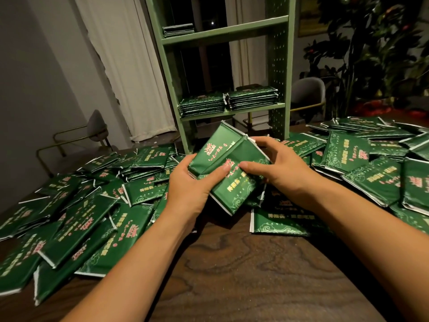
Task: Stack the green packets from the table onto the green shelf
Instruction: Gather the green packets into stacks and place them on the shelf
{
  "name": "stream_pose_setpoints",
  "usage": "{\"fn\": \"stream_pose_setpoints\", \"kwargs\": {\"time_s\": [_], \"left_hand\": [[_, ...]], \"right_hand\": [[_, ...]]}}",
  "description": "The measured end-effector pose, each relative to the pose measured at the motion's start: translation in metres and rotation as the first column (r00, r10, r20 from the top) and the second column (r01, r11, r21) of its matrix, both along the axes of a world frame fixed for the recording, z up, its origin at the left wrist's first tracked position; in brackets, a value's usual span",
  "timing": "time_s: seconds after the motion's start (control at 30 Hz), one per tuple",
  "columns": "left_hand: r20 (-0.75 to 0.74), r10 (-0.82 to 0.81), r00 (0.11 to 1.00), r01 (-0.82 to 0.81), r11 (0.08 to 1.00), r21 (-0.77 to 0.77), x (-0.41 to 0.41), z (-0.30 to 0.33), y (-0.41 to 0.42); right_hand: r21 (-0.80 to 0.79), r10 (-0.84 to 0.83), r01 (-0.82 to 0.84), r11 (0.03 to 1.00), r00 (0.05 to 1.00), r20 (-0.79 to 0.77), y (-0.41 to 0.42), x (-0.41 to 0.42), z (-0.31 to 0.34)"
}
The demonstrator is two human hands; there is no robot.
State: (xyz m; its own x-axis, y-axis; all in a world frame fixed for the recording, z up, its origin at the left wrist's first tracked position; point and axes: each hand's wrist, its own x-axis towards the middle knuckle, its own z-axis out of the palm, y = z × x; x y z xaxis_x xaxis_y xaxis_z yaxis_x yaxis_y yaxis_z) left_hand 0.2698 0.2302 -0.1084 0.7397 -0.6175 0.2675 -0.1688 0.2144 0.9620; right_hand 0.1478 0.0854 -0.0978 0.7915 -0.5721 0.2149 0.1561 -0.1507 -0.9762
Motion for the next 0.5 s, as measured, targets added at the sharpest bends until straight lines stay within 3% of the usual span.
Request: {"fn": "stream_pose_setpoints", "kwargs": {"time_s": [0.17,0.27,0.37,0.43,0.5], "left_hand": [[-0.041,0.028,0.999,-0.029,0.999,-0.029,-0.001,0.005,0.000],[-0.190,-0.124,0.974,0.105,0.989,-0.104,-0.001,0.009,0.002],[-0.186,-0.191,0.964,0.185,0.982,-0.049,-0.009,0.008,0.001],[-0.156,-0.090,0.984,0.084,0.995,-0.046,-0.010,0.007,-0.001],[-0.108,0.056,0.993,-0.062,0.997,-0.054,-0.004,0.009,-0.001]], "right_hand": [[0.038,0.110,-0.110,0.993,0.994,0.010,-0.001,0.000,0.003],[0.039,0.092,-0.094,0.995,0.995,0.048,0.004,0.002,0.003],[0.010,0.083,-0.083,0.996,0.996,0.044,0.009,0.005,0.003],[-0.155,-0.062,0.061,0.986,0.998,-0.004,0.008,0.006,0.000],[-0.392,-0.265,0.240,0.888,0.964,-0.009,0.001,0.005,-0.004]]}}
